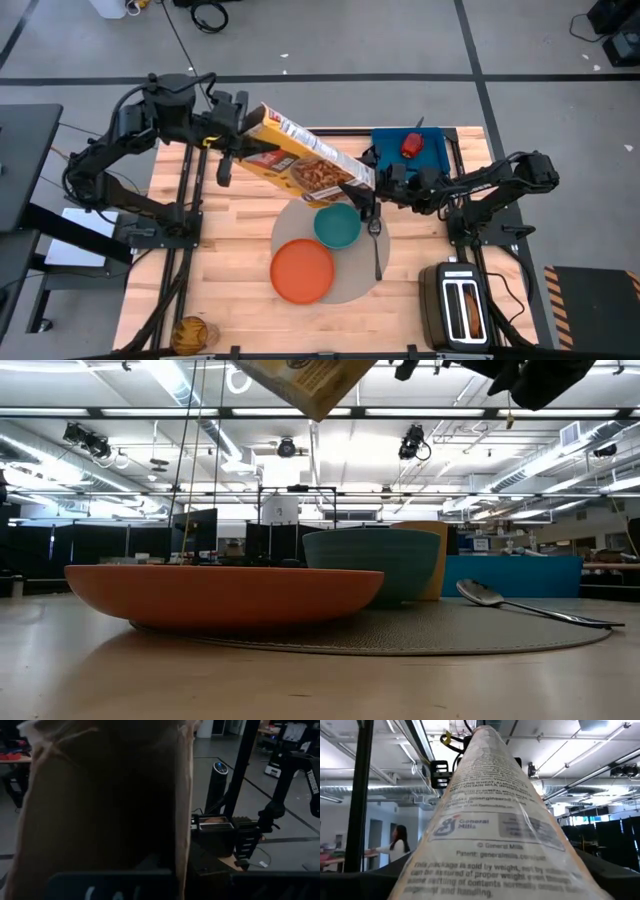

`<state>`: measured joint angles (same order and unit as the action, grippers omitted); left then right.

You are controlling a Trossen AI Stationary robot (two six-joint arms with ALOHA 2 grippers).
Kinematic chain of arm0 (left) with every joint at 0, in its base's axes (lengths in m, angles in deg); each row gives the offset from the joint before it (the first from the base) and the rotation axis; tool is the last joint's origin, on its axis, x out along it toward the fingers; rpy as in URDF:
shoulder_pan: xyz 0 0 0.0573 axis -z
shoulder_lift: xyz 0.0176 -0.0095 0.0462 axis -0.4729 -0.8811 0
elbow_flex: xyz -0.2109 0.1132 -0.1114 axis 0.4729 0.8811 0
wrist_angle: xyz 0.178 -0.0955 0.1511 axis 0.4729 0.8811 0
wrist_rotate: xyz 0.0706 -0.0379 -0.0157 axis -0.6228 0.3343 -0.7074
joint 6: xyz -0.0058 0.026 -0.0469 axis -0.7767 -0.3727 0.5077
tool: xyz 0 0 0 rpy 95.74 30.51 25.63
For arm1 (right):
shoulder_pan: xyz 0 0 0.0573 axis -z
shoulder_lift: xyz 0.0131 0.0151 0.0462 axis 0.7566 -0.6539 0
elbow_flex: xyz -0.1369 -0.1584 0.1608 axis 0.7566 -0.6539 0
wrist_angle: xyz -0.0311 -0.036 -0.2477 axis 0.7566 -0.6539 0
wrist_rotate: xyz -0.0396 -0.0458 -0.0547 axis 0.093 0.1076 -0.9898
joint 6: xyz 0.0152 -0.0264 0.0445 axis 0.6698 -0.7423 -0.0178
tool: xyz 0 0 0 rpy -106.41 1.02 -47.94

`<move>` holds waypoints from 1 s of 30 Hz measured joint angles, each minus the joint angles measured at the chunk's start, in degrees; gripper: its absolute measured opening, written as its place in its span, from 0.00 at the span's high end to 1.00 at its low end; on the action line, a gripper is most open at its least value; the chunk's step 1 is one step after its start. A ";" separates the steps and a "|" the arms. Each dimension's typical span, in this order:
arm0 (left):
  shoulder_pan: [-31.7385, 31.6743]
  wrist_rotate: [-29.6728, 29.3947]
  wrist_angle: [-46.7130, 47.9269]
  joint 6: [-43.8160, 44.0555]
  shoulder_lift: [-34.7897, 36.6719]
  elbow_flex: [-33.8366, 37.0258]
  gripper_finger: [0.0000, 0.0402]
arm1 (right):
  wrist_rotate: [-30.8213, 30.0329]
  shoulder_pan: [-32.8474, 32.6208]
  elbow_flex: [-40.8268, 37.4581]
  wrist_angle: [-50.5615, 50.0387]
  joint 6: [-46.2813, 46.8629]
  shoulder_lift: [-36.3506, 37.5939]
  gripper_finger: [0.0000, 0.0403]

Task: Arrange a breakfast setting
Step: Pour the cereal from the cereal box into a bowl

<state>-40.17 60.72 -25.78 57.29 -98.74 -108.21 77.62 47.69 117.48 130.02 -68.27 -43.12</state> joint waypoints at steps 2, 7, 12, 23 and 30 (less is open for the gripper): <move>0.15 0.09 -0.19 -0.01 -0.36 -0.07 0.99 | 0.17 0.09 -0.02 0.12 0.72 0.00 0.28; 0.35 0.12 -0.39 -0.04 -0.40 -0.07 0.98 | 0.39 0.16 -0.04 0.55 0.84 0.00 0.38; 0.35 0.16 -0.33 0.09 -0.40 -0.07 0.97 | 0.39 0.14 -0.04 0.23 1.14 0.00 0.49; 0.35 1.13 3.30 3.27 0.68 -0.09 0.85 | 0.32 -1.13 -0.14 -1.52 -0.28 -0.02 0.55; 0.35 1.12 5.03 2.99 4.08 -1.03 0.64 | -0.75 -1.44 -4.57 -1.03 0.85 1.63 0.55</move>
<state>-39.82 61.85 -20.75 60.29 -94.66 -109.24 76.87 46.24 112.91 128.98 -67.41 -41.49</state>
